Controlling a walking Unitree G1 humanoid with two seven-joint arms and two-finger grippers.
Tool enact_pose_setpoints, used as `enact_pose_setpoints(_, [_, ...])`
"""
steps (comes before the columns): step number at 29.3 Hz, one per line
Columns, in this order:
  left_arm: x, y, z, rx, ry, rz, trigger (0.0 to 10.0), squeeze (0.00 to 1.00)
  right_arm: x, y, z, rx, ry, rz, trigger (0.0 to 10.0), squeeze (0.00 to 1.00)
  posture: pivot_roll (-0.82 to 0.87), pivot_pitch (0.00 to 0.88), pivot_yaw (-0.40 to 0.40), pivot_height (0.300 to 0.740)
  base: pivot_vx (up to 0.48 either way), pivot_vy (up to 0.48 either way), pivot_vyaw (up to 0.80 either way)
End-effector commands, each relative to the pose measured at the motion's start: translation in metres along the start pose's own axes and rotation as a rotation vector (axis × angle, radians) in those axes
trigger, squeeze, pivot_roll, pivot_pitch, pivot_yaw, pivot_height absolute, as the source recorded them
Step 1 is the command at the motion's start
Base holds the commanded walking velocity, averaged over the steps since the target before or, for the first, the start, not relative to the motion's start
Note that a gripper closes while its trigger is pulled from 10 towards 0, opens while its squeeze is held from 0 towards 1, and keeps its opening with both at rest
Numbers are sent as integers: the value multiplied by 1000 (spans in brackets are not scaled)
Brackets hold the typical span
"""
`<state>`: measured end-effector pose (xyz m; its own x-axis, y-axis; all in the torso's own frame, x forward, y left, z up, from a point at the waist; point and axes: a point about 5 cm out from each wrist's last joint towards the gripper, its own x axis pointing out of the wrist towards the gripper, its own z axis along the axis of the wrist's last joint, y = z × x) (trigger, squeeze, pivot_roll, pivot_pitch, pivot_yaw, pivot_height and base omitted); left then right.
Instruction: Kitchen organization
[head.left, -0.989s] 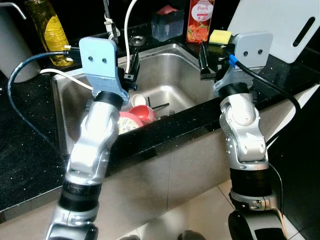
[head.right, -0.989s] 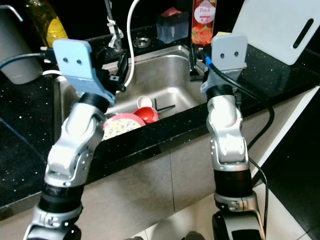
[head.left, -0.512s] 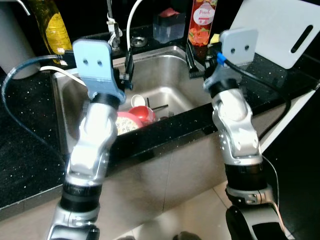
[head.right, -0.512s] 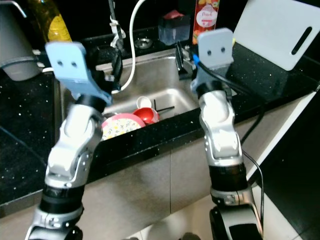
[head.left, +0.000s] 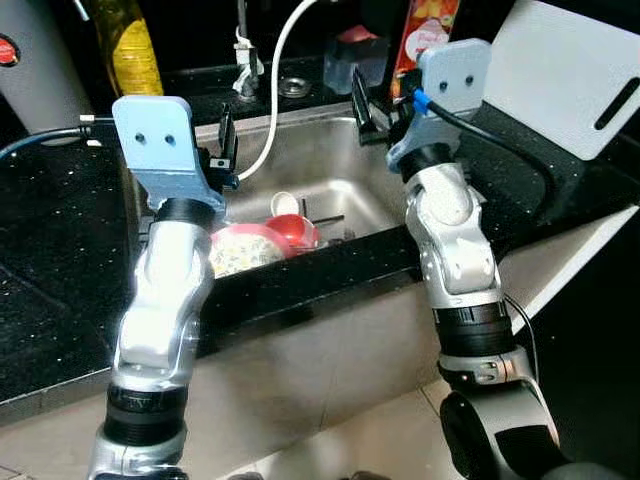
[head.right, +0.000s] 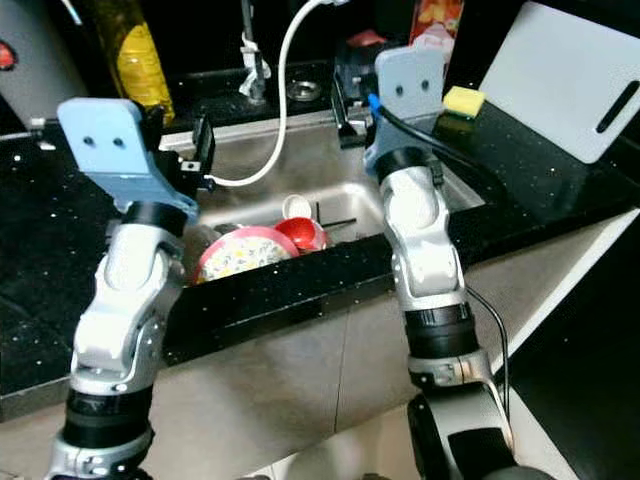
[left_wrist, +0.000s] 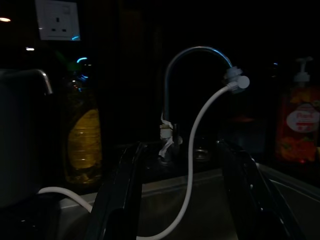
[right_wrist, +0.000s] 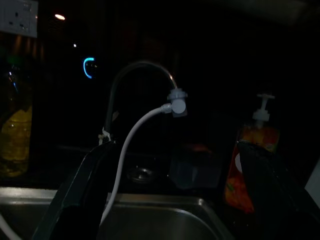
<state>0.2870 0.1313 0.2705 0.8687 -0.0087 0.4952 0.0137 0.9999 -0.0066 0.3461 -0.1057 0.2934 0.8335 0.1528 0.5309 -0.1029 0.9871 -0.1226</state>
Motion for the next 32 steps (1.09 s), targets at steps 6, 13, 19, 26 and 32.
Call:
enact_pose_setpoints(6, [2,-8,4,50,8,-103,10000,0,-9,-10,-12,25,21,-105,10000,0,128,0,83,740,0,0,0])
enact_pose_setpoints(13, [12,-2,-5,52,35,-85,10000,0,-21,-9,-16,44,33,-150,10000,0,77,0,126,740,0,0,0])
enact_pose_setpoints(19, [11,0,-17,91,103,-24,10000,0,-20,-7,-15,46,24,-145,10000,0,70,0,126,740,0,0,0])
enact_pose_setpoints(26, [6,7,-27,120,152,67,10000,0,-18,2,-14,70,17,-106,10000,0,86,0,87,740,0,0,0])
enact_pose_setpoints(32, [3,6,-34,122,180,91,10000,0,-13,6,-10,70,5,-73,10000,0,90,0,83,740,0,0,0])
